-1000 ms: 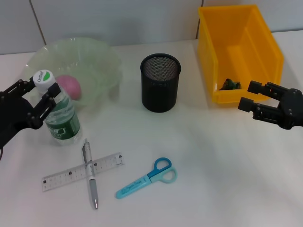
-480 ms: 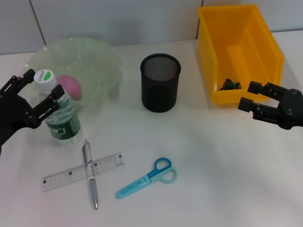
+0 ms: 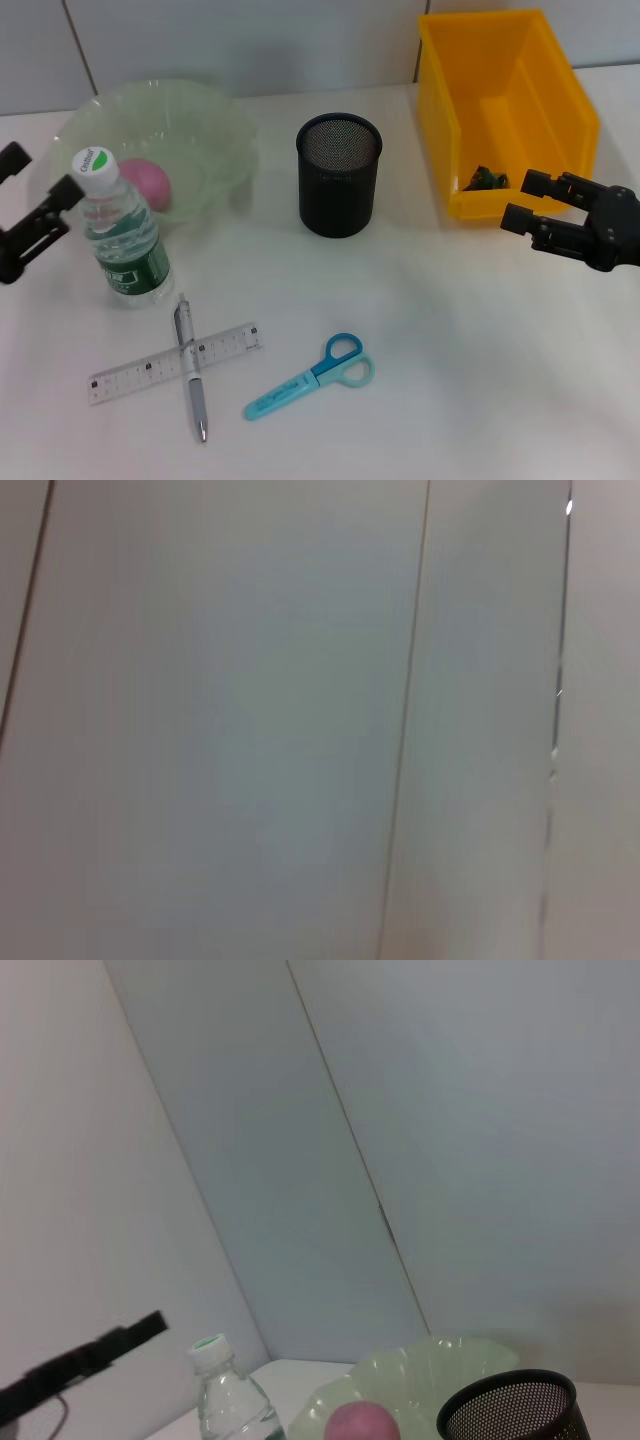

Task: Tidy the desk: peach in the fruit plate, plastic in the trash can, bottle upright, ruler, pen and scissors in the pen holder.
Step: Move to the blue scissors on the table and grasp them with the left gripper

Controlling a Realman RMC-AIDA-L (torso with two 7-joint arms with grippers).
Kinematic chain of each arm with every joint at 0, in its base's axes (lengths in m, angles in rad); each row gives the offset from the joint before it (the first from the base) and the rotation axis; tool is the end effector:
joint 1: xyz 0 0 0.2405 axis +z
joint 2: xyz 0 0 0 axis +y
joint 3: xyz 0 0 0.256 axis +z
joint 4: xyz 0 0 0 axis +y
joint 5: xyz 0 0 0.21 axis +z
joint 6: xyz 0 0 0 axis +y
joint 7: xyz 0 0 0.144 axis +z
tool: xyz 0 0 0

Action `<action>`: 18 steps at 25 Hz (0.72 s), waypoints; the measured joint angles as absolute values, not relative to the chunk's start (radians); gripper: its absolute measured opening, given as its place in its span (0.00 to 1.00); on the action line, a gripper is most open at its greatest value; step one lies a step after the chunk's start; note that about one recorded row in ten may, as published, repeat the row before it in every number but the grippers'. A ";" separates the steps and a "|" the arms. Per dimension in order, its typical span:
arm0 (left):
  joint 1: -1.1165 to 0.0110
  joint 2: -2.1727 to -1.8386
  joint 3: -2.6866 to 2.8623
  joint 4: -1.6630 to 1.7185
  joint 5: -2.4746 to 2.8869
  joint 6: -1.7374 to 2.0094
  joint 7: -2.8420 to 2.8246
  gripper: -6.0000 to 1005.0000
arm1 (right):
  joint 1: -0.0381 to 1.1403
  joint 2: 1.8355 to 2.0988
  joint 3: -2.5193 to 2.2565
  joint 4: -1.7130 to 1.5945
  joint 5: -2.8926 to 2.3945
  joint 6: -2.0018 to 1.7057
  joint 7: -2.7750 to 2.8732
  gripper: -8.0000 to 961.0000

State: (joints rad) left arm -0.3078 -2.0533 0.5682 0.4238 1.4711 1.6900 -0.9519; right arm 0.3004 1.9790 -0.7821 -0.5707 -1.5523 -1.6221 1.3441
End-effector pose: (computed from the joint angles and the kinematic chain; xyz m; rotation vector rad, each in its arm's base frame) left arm -0.3088 0.2761 0.0439 -2.1075 -0.4463 -1.1588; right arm 0.3108 0.2855 0.0515 -2.3897 0.7659 1.0341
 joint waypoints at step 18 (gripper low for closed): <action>-0.299 -2.054 0.793 0.731 1.694 1.801 -1.432 0.79 | 0.331 1.984 -0.782 -0.569 -1.552 -1.606 1.350 0.85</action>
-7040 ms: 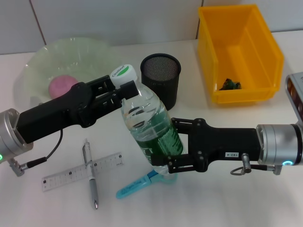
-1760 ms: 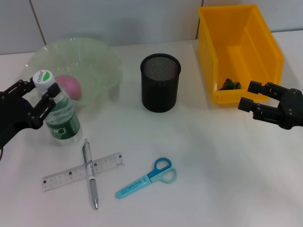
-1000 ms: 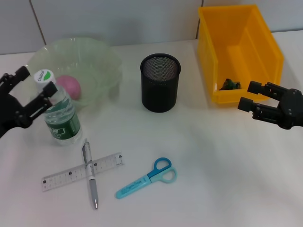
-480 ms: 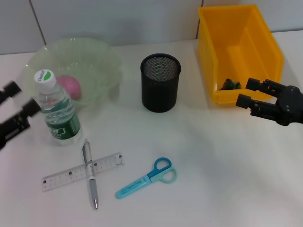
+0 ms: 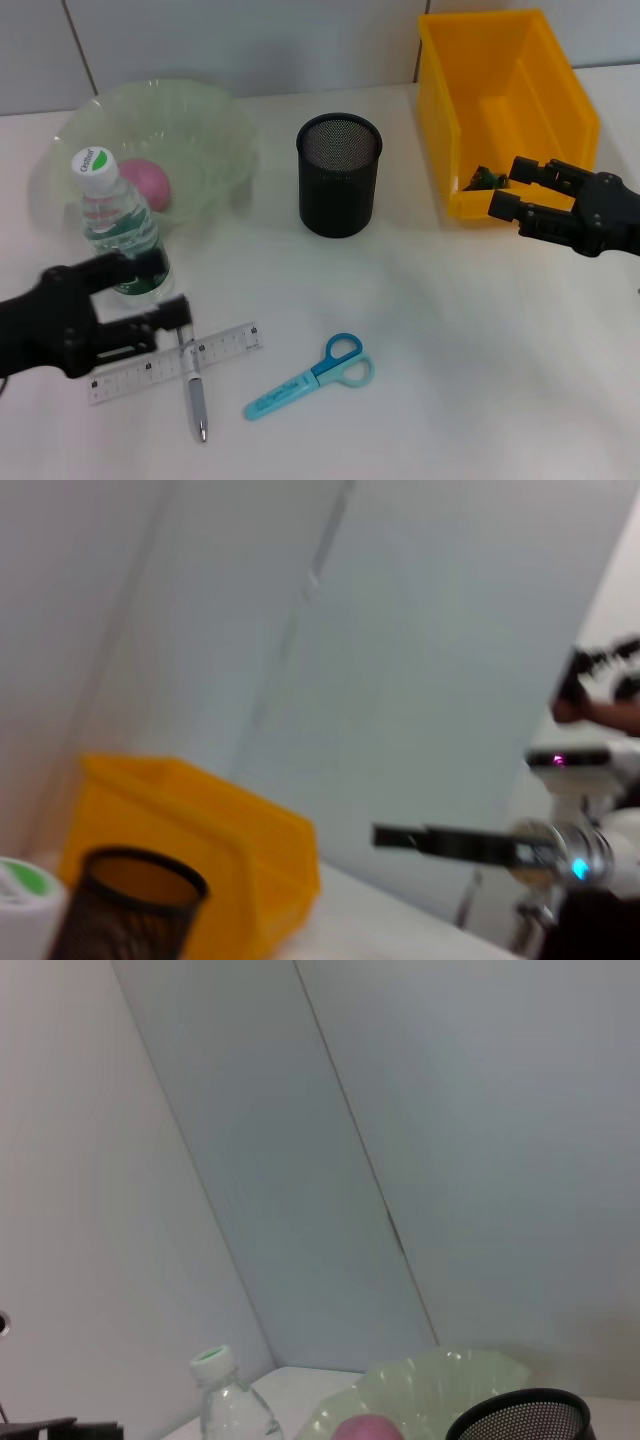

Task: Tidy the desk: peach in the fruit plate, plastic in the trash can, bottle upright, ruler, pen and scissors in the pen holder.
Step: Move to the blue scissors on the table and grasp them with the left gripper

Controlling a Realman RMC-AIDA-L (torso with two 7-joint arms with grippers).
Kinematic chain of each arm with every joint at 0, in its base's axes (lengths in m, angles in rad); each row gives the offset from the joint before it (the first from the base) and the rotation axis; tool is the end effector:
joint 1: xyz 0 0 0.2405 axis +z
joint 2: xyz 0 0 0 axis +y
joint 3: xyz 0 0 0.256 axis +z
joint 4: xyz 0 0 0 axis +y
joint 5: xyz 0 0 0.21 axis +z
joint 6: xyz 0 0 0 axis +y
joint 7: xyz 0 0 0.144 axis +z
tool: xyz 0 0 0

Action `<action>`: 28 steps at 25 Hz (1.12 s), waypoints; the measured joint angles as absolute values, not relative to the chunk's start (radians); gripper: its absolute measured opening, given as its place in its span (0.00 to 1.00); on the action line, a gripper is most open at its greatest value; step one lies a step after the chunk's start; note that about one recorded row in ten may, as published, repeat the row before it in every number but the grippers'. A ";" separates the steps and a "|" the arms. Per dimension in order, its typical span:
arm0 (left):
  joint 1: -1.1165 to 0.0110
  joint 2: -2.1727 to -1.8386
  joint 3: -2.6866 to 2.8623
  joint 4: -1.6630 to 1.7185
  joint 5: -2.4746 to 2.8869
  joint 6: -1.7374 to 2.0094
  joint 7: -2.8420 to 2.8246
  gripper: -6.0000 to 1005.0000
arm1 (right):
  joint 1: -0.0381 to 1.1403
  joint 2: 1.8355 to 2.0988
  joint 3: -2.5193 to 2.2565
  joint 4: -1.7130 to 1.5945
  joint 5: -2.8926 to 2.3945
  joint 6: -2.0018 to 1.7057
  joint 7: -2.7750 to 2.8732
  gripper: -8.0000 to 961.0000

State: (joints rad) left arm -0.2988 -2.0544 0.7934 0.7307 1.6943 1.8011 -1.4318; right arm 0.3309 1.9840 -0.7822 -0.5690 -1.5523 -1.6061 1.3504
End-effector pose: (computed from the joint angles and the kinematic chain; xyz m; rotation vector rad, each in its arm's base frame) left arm -0.2759 0.2657 0.0324 -2.6567 -0.7018 -1.0773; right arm 0.3029 0.2959 0.0493 -2.3964 0.7512 1.0416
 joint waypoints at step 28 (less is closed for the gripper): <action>-0.473 -2.070 1.405 1.417 2.194 1.651 -2.215 0.78 | 0.302 1.949 -0.743 -0.573 -1.552 -1.553 1.383 0.85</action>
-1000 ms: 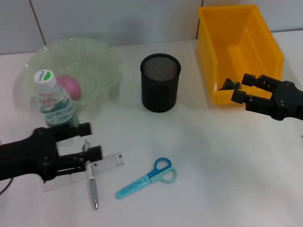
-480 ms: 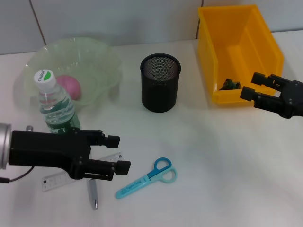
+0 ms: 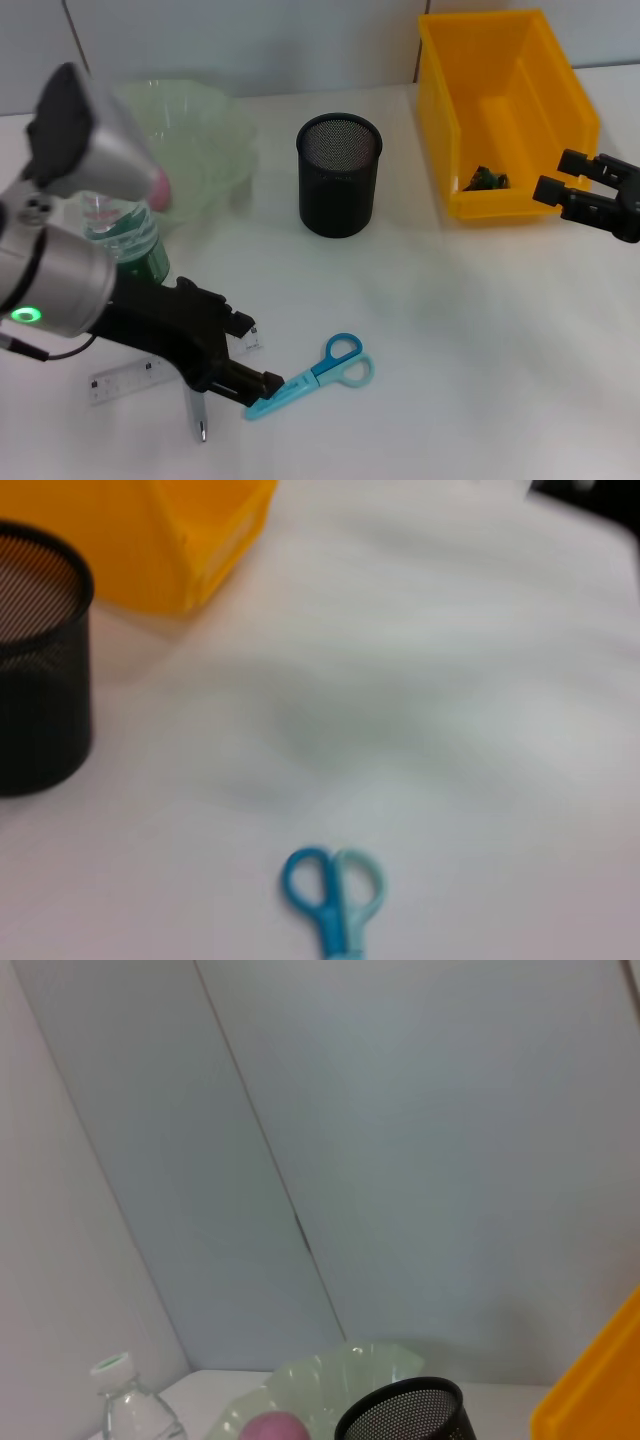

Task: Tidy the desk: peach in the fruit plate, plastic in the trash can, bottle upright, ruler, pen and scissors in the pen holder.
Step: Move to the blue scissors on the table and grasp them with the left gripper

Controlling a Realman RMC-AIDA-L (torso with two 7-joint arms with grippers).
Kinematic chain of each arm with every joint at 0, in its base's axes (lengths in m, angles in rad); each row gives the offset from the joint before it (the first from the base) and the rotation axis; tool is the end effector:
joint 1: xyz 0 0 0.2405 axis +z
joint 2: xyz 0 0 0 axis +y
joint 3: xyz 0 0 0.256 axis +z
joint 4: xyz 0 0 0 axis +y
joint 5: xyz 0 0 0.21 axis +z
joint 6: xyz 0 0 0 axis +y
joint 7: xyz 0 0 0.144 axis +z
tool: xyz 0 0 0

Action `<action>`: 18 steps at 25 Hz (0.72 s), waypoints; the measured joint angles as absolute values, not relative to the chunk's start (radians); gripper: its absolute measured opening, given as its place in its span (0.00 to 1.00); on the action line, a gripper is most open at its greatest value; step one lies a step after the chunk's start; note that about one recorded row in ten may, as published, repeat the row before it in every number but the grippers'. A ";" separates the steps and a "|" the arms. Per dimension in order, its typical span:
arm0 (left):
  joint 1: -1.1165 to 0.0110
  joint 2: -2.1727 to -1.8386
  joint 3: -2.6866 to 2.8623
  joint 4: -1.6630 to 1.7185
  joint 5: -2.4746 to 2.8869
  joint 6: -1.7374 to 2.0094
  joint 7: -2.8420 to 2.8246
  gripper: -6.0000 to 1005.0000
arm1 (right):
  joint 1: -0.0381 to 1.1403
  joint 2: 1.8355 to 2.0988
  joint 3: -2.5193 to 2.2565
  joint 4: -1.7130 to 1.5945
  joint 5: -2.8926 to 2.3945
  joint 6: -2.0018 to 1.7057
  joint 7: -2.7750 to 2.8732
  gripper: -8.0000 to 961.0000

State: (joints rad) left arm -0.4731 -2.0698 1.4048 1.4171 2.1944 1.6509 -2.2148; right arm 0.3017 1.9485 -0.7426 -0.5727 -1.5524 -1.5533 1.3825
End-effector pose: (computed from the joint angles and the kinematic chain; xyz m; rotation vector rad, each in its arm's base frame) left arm -0.1614 0.3073 -0.0105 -3.0417 -0.6062 0.1519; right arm 0.3255 0.2955 0.0707 -2.2966 0.8170 0.9709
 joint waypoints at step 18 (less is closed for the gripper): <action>-0.560 -2.079 1.748 1.478 2.408 1.443 -2.466 0.77 | 0.390 1.903 -0.741 -0.641 -1.911 -1.742 1.624 0.85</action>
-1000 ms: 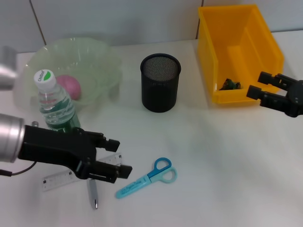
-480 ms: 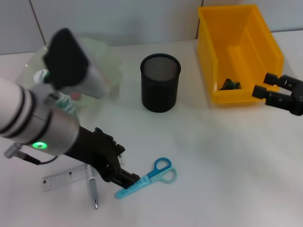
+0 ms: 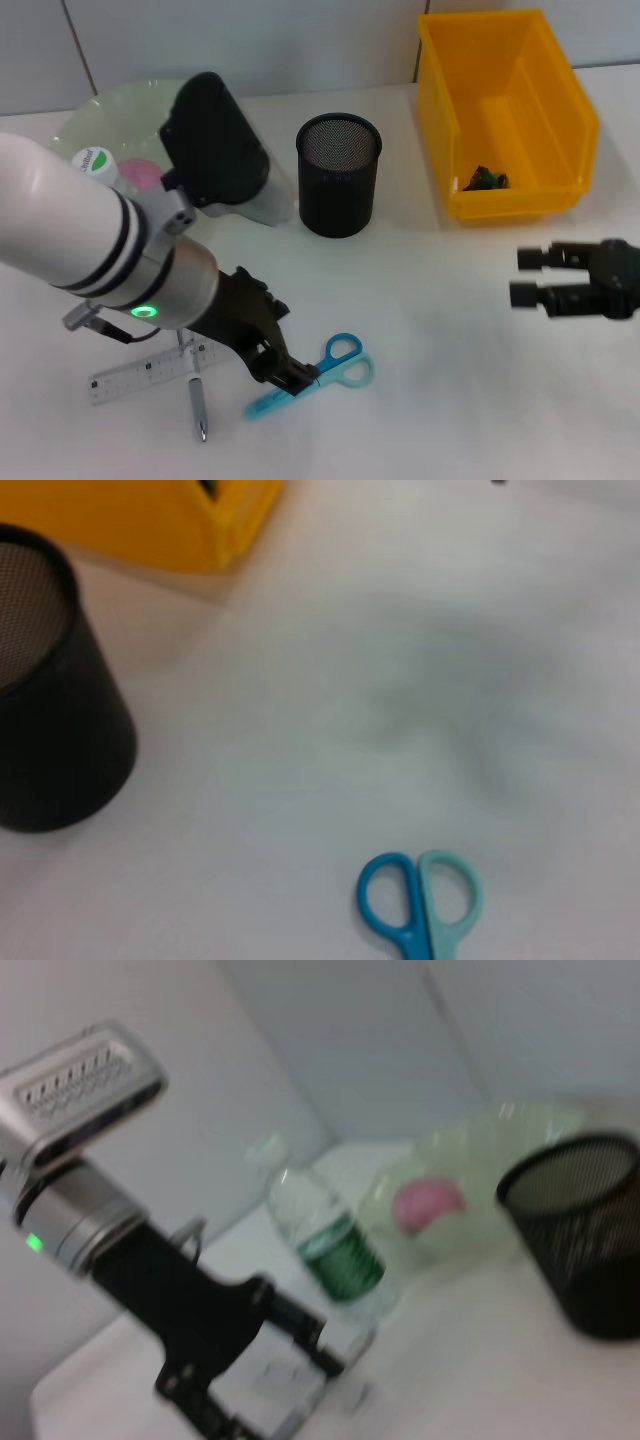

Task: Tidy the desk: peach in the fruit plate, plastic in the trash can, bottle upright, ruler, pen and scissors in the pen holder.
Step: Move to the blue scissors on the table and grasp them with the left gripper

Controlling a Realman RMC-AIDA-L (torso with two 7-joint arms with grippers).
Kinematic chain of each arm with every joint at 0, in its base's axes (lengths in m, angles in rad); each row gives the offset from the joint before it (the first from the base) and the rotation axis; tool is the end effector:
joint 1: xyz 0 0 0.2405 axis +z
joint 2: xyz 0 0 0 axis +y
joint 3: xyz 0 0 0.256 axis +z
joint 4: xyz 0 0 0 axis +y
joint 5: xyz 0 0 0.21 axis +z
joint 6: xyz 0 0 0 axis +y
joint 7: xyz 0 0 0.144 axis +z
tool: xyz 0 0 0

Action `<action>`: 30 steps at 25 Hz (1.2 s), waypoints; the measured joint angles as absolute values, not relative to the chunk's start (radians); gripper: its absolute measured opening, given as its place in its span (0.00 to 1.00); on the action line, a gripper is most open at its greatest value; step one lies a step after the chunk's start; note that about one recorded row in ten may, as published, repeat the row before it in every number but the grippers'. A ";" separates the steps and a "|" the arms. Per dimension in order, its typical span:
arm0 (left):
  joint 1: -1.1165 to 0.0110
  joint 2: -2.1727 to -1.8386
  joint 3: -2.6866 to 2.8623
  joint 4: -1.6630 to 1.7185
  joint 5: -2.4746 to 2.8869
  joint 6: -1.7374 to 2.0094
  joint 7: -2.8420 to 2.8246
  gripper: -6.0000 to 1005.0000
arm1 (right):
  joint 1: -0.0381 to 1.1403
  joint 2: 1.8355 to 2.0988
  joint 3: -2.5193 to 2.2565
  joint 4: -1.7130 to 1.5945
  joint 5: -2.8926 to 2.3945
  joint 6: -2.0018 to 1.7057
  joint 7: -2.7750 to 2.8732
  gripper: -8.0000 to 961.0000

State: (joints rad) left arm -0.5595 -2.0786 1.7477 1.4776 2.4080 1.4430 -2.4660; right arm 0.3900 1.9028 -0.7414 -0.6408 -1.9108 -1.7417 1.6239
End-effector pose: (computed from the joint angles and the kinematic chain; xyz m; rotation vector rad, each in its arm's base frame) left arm -0.1243 0.3106 -0.0614 -2.9130 -0.4049 0.4389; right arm 0.3114 0.2879 0.0648 -2.6984 1.0232 0.7289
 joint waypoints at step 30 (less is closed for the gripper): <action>-0.691 -2.080 1.925 1.290 2.438 1.344 -2.636 0.75 | 0.417 1.882 -0.680 -0.761 -2.062 -1.854 1.708 0.85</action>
